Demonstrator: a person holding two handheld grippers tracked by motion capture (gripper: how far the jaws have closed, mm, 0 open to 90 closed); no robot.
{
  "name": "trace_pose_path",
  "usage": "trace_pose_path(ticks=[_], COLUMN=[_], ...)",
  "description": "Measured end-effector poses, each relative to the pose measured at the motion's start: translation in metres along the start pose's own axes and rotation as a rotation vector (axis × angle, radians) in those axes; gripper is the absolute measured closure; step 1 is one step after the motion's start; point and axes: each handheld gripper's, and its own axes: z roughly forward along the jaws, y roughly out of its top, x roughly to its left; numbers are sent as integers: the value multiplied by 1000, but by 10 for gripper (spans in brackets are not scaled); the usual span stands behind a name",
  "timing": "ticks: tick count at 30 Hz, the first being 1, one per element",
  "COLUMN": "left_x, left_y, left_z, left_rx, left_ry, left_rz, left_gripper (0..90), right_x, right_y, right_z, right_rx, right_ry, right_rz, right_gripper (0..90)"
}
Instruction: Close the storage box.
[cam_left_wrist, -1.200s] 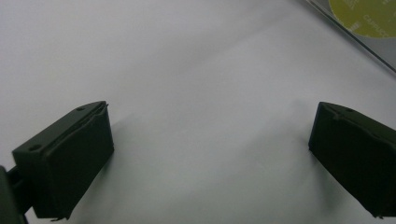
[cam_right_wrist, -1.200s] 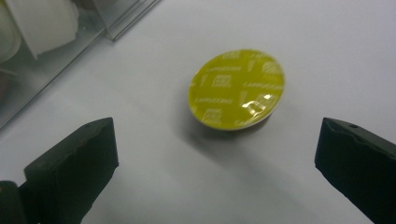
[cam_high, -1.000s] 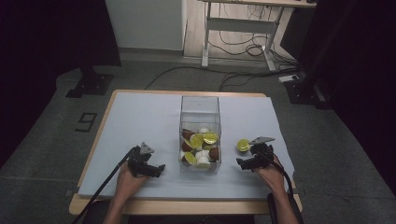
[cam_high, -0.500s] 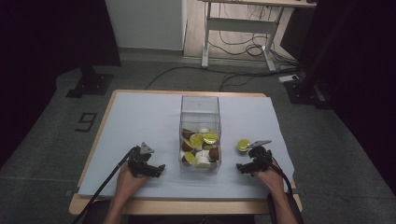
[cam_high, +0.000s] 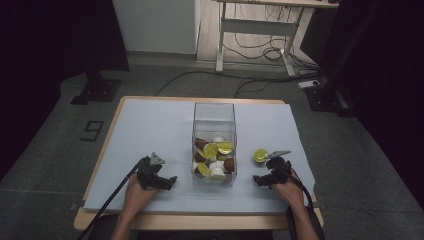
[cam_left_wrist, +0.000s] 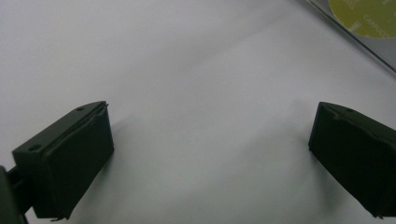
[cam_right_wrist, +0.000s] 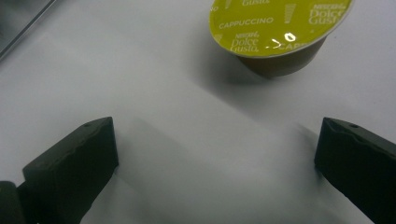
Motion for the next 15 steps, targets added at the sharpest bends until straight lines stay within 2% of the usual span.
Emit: trace_pose_path(ticks=[9,15], left_x=[0,0], left_y=[0,0], left_z=[0,0], left_rx=[0,0], left_ry=[0,0], left_rz=[-1,0], left_gripper=[0,0], right_x=[1,2], right_y=[1,2], right_z=[-1,-6], right_rx=[5,-15], right_ry=[0,1], right_rz=[2,5], right_gripper=[0,0])
